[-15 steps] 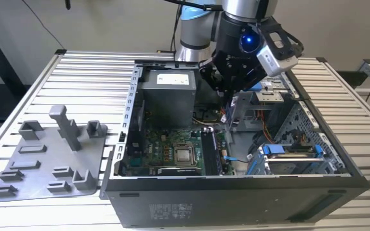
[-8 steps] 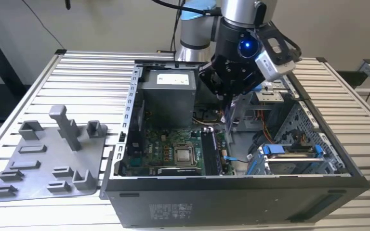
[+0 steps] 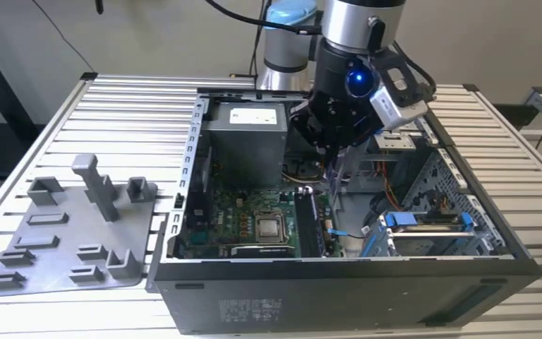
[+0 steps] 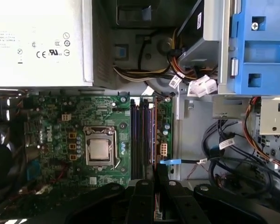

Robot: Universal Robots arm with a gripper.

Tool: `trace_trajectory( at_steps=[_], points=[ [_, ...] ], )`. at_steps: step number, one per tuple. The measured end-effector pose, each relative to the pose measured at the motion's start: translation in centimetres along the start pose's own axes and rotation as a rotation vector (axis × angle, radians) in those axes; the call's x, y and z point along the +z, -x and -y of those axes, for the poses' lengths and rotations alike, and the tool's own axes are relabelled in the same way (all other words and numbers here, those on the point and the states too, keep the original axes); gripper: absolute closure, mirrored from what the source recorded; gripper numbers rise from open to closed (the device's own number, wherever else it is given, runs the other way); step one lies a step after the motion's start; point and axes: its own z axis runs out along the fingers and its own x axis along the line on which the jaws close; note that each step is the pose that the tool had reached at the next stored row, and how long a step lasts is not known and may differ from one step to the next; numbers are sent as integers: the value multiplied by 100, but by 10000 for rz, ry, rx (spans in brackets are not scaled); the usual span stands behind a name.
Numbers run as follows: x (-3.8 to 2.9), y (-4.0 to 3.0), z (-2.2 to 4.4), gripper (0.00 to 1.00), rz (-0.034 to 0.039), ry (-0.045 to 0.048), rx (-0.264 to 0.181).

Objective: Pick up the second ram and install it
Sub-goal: 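Insert the second ram into the second slot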

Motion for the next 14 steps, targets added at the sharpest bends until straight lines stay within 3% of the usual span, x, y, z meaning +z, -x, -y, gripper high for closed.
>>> trace_trajectory(
  at_steps=[10, 13, 14],
  points=[
    [161, -2, -6, 86, 18, -9, -3],
    [193, -3, -7, 86, 154, -5, 3],
    [198, -2, -7, 86, 169, -7, 3]
  ],
)
